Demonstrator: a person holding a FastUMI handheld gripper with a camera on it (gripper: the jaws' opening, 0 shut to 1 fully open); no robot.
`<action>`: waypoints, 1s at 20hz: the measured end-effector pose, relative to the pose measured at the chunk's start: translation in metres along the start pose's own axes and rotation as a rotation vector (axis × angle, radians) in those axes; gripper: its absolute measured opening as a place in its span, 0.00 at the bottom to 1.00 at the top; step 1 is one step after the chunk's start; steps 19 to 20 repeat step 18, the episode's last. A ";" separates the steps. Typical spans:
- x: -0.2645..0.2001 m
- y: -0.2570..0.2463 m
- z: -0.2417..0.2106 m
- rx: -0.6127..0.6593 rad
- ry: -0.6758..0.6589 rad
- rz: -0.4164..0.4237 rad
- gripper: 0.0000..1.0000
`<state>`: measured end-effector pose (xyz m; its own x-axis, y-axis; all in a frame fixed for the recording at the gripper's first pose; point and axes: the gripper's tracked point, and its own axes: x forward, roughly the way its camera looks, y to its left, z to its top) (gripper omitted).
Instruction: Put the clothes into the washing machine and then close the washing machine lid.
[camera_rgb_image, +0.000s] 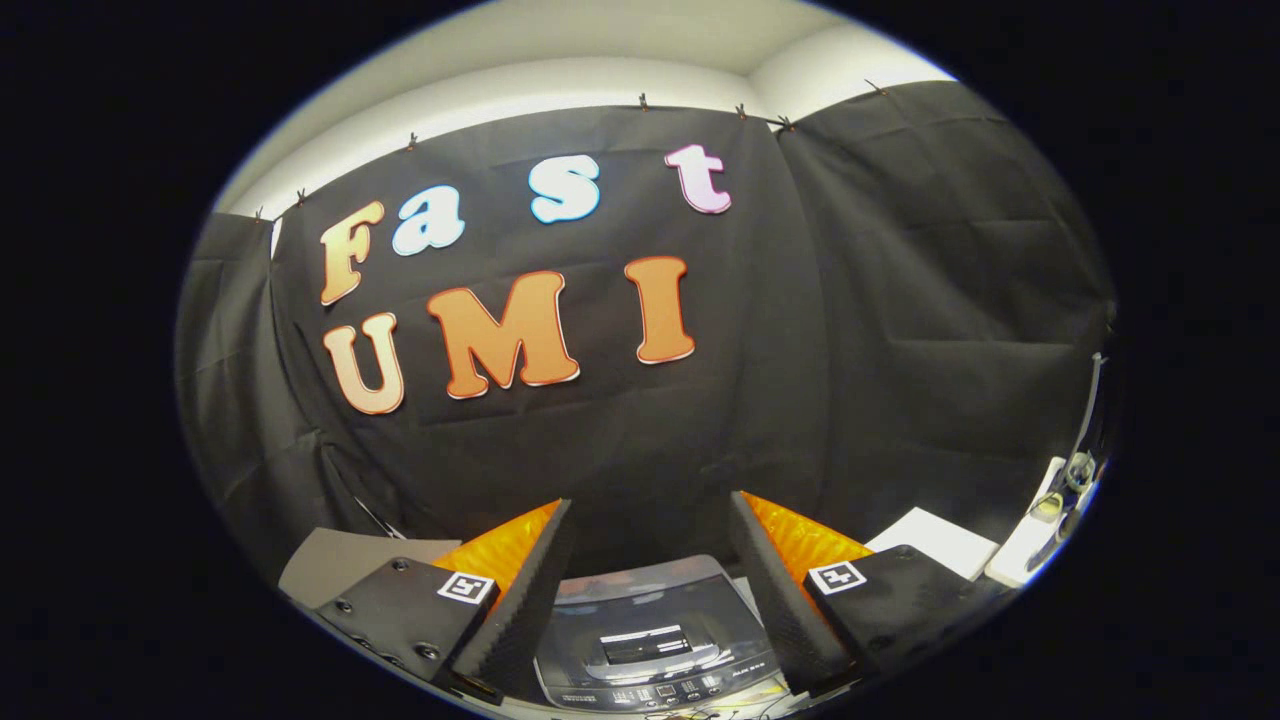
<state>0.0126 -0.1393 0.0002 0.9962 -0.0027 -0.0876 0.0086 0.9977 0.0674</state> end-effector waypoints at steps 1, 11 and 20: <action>-0.003 0.007 0.012 -0.002 -0.016 0.010 0.98; -0.004 0.033 0.062 -0.038 -0.081 0.018 0.98; -0.001 0.034 0.055 -0.051 -0.065 0.018 0.98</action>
